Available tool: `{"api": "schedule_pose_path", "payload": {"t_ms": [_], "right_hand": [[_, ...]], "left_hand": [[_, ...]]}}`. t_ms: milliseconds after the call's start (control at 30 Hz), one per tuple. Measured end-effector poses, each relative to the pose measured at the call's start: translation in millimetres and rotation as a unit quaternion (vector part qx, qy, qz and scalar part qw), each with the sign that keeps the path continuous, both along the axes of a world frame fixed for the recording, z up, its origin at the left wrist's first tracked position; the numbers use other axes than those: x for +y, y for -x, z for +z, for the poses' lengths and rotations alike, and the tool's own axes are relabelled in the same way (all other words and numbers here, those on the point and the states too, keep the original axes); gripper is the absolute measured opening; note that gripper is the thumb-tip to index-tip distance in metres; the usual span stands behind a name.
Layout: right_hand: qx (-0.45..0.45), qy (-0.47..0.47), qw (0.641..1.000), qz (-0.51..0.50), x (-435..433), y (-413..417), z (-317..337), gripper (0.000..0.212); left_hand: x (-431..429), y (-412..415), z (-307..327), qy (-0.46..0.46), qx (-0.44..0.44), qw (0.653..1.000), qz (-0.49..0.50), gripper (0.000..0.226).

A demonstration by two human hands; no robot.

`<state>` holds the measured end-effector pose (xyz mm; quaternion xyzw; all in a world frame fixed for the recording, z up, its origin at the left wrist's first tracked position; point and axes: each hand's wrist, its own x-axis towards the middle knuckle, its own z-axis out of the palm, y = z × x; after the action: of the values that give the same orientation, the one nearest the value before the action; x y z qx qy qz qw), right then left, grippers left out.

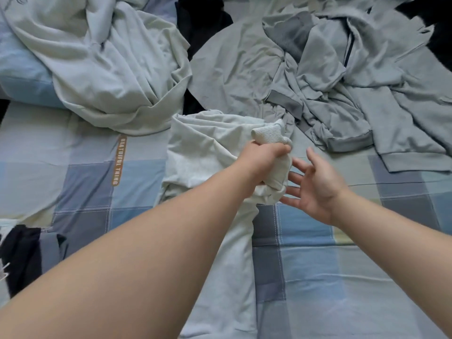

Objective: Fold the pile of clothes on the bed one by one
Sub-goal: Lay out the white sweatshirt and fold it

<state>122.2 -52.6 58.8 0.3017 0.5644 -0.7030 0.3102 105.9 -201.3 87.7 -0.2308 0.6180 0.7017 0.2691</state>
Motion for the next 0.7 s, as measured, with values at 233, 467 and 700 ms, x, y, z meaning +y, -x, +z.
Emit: {"api": "schedule_pose_path", "payload": {"t_ms": [233, 467, 700], "right_hand": [[0.002, -0.005, 0.999, 0.031, -32, 6, -9, 0.052], [0.229, -0.242, 0.917, 0.22, -87, 31, -30, 0.041], [0.336, -0.531, 0.648, 0.431, -125, 60, -98, 0.063]], "left_hand": [[-59, 2, -21, 0.048, -0.022, 0.996, 0.078, 0.025], [-162, 16, -62, 0.389, -0.048, 0.916, 0.089, 0.04], [-162, 16, -115, 0.534, 0.156, 0.821, -0.125, 0.054]]}}
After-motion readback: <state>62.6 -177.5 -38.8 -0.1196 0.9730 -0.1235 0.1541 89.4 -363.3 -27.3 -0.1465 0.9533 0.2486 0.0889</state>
